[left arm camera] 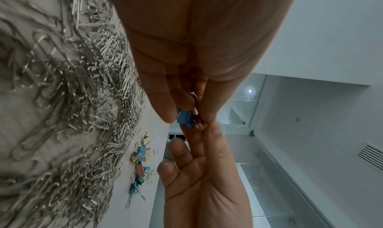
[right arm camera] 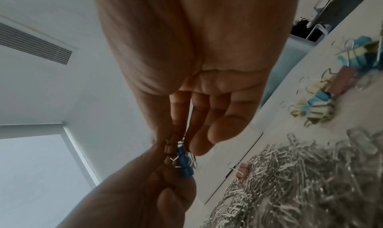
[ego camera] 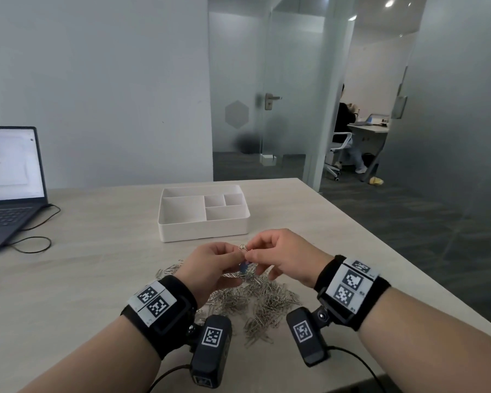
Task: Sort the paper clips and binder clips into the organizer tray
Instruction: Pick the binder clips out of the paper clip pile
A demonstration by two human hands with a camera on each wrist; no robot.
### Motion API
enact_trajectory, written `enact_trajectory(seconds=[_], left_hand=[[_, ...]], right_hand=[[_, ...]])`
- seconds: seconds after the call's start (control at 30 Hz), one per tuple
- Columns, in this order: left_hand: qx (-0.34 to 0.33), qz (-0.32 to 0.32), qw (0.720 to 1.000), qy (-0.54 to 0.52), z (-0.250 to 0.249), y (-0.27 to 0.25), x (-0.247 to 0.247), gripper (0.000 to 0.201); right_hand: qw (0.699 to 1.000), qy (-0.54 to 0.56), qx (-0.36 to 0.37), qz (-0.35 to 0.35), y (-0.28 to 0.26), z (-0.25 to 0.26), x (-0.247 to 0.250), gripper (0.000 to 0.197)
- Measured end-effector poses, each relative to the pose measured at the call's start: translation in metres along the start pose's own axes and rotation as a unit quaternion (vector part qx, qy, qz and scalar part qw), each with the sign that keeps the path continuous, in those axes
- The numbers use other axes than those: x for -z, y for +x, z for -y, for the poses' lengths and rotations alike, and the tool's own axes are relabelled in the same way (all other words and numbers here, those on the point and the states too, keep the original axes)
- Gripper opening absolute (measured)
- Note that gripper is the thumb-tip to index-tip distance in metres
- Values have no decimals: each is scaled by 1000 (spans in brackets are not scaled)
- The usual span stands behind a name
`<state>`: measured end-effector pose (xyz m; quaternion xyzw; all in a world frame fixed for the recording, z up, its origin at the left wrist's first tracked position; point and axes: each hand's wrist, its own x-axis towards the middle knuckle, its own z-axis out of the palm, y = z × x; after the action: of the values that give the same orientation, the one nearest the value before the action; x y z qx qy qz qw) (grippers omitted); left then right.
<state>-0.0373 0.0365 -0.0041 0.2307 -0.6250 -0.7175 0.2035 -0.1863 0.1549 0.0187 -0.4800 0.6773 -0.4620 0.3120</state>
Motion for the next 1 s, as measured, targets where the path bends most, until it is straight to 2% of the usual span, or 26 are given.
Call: enact_trajectory(seconds=[0.13, 0.27, 0.37, 0.47, 0.57, 0.63, 0.73, 0.83, 0.87, 0.9, 0.97, 1.0], left_hand=[[0, 10, 1000, 13, -3, -4, 7, 5], [0, -20, 999, 30, -3, -5, 12, 4], [-22, -61, 990, 124, -4, -2, 18, 7], [-40, -97, 959, 262, -6, -1, 27, 8], [-37, -107, 947, 302, -7, -1, 34, 6], [-36, -112, 958, 260, -6, -1, 36, 7], [-15, -87, 986, 141, -4, -2, 37, 7], [5, -56, 997, 53, -3, -5, 38, 11], [9, -49, 998, 27, -3, -5, 38, 12], [11, -41, 999, 1, -3, -5, 38, 13], [11, -19, 999, -36, -4, -6, 35, 15], [9, -8, 999, -45, -4, -7, 34, 16]], right_hand=[[999, 43, -5, -13, 3, -4, -6, 7], [998, 48, -11, -26, 4, -7, -6, 10], [997, 42, -14, -55, 6, -10, -2, 14], [997, 15, -39, -66, 7, -17, 5, 19], [990, -97, -71, -75, 9, -27, 20, 15], [971, -207, -90, -75, 11, -33, 35, 12], [931, -341, -111, -72, 13, -36, 59, 11], [889, -439, -116, -62, 13, -30, 66, 14], [885, -448, -108, -71, 13, -28, 64, 19], [896, -425, -96, -82, 12, -24, 60, 22], [951, -292, -68, -78, 10, -14, 46, 26], [973, -217, -53, -53, 9, -8, 36, 29]])
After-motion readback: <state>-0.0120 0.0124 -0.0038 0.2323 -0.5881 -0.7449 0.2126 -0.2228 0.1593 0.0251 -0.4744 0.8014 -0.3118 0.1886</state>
